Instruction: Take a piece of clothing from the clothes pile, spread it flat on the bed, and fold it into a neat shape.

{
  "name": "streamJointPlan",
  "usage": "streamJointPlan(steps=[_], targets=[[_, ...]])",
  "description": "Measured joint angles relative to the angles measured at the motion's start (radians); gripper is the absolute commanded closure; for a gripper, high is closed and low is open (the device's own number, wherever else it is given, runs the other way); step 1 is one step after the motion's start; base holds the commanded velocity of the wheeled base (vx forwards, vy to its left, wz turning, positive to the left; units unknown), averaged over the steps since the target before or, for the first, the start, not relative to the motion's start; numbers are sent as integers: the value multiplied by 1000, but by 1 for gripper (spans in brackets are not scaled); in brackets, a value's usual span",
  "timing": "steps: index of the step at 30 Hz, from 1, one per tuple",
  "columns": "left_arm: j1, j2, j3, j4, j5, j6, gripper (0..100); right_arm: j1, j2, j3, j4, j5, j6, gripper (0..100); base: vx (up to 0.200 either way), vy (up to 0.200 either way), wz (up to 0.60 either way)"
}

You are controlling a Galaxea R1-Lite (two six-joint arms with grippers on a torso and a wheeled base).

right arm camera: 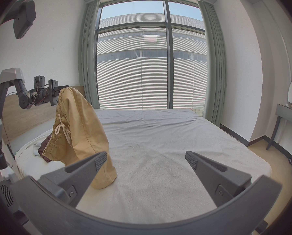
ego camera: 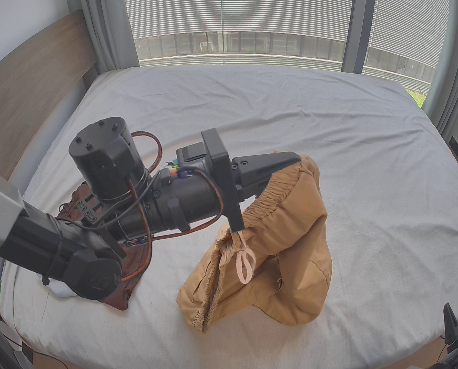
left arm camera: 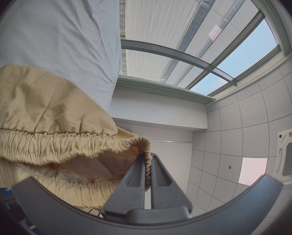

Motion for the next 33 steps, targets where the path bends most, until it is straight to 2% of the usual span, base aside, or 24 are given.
streamJointPlan(steps=[7,16,27,33], targets=[[-42,37,-51,-66,49,-9,100,0,0,0,0,0,0,0,0,0,0],[-78,72,-155,-79,63,-152,100,0,0,0,0,0,0,0,0,0,0],[-128,91,-241,-82,100,-188,100,0,0,0,0,0,0,0,0,0,0],[-123,107,-270,-134,147,-208,100,0,0,0,0,0,0,0,0,0,0]])
